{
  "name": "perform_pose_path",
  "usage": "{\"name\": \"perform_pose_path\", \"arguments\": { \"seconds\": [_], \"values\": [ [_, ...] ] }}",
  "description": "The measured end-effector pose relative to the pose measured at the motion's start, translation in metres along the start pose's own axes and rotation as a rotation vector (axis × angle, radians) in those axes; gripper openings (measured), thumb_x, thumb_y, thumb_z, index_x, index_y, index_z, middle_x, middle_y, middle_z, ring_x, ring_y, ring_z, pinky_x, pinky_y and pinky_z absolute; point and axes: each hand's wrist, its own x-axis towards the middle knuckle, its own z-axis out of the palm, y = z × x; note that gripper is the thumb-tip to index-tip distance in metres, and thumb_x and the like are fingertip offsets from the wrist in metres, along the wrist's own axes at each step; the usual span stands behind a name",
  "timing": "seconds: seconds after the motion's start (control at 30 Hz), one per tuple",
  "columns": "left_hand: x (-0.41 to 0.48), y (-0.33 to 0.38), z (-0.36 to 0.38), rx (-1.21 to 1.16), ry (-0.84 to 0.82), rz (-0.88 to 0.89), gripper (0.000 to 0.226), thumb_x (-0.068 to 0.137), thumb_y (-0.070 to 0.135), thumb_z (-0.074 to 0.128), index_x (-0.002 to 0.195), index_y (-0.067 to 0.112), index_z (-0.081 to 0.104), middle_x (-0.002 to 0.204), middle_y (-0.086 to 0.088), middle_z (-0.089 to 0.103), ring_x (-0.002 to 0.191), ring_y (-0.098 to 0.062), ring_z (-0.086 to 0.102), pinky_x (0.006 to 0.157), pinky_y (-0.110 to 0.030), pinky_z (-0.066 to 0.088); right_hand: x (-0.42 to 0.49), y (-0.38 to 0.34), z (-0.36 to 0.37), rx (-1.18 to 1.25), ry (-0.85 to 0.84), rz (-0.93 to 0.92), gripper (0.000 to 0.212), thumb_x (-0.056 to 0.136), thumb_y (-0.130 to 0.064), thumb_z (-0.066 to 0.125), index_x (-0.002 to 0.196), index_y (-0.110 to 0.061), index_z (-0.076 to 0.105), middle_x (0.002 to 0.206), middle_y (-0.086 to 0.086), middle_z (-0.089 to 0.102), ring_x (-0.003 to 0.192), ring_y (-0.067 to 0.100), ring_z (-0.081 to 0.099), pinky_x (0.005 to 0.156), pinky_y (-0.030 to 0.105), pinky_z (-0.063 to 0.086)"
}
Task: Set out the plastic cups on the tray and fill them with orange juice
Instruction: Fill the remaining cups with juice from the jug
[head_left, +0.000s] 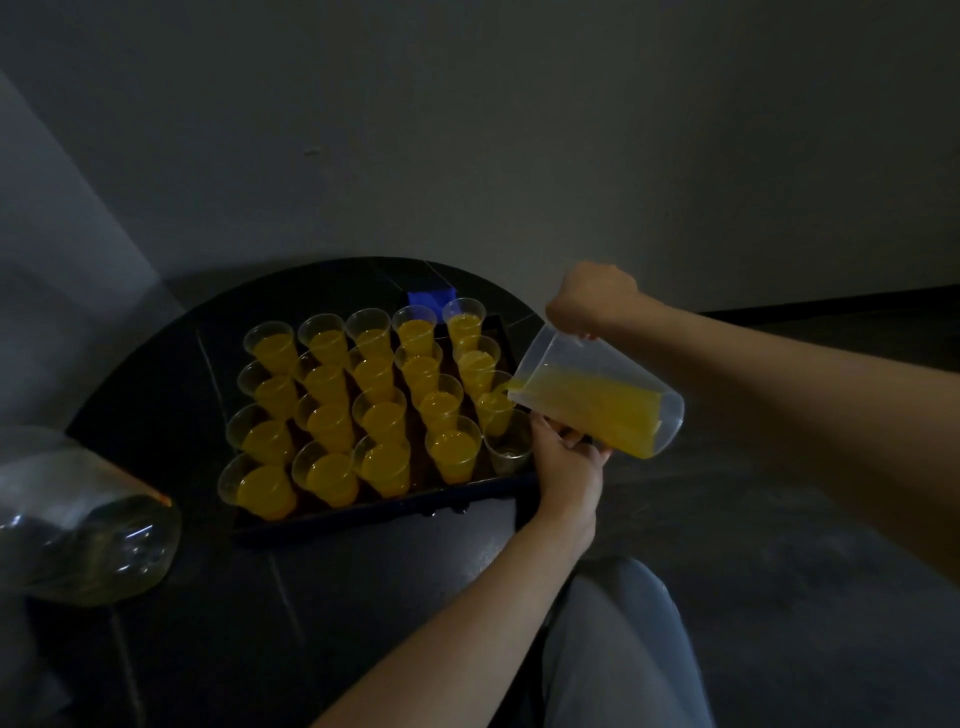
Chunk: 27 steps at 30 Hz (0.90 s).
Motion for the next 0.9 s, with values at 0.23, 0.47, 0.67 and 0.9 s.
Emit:
{"name": "perform_pose_path", "arguments": {
  "seconds": [0.23,0.47,0.67,0.9],
  "values": [
    [-0.003,-0.005,0.001,0.023,0.006,0.014,0.039,0.109,0.017,0.045,0.137,0.043,0.050,0.114,0.010,0.067,0.099,-0.004,0.070,0.089,-0.037,0.059,-0.002,0.006,-0.001,-0.014,-0.014,0.007,0.023,0.093,-0.013,0.056,0.070,-0.009,0.054,0.068,0.004,0.053,0.071,0.018,0.056,0.060,0.024,0.045],
    [-0.002,-0.004,0.001,0.116,0.005,0.041,0.059,0.106,-0.005,0.037,0.147,0.036,0.042,0.123,0.009,0.063,0.093,0.003,0.070,0.076,-0.026,0.062,-0.001,0.005,-0.003,-0.016,0.008,-0.003,0.023,0.093,-0.013,0.055,0.071,-0.008,0.054,0.072,0.006,0.056,0.074,0.020,0.062,0.071,0.030,0.056],
    [-0.005,0.000,-0.002,0.202,0.026,0.077,0.068,0.099,-0.011,0.044,0.149,0.035,0.037,0.125,0.009,0.059,0.111,-0.007,0.062,0.095,-0.039,0.057,-0.008,0.007,-0.005,0.042,-0.013,-0.002,0.022,0.095,-0.015,0.054,0.075,-0.007,0.057,0.071,0.007,0.058,0.071,0.019,0.062,0.062,0.026,0.051],
    [-0.017,0.001,-0.004,0.234,0.008,0.124,0.086,0.089,-0.023,0.043,0.151,0.037,0.035,0.131,0.010,0.057,0.120,-0.008,0.058,0.102,-0.040,0.053,-0.019,0.015,-0.012,0.116,-0.030,0.031,0.018,0.095,-0.014,0.056,0.081,-0.004,0.062,0.074,0.009,0.064,0.064,0.017,0.063,0.054,0.022,0.049]
  ]
}}
